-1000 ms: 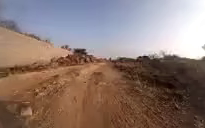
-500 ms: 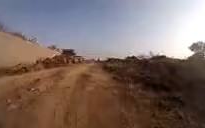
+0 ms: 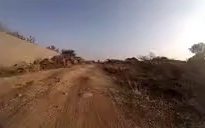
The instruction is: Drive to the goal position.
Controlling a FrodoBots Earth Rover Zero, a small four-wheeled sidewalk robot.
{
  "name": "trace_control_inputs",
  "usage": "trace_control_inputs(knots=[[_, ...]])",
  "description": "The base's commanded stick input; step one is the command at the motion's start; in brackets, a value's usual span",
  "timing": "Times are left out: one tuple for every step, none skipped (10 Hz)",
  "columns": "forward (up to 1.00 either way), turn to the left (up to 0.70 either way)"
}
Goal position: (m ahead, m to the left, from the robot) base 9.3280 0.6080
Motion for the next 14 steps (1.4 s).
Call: trace_control_inputs(knots=[[0.7, 0.0], [0.7, 0.0], [0.7, 0.0], [0.7, 0.0], [0.7, 0.0], [0.7, 0.0], [0.7, 0.0], [0.7, 0.0], [0.7, 0.0], [0.7, 0.0], [0.7, 0.04], [0.7, 0.08], [0.7, 0.13], [0.7, 0.17]])
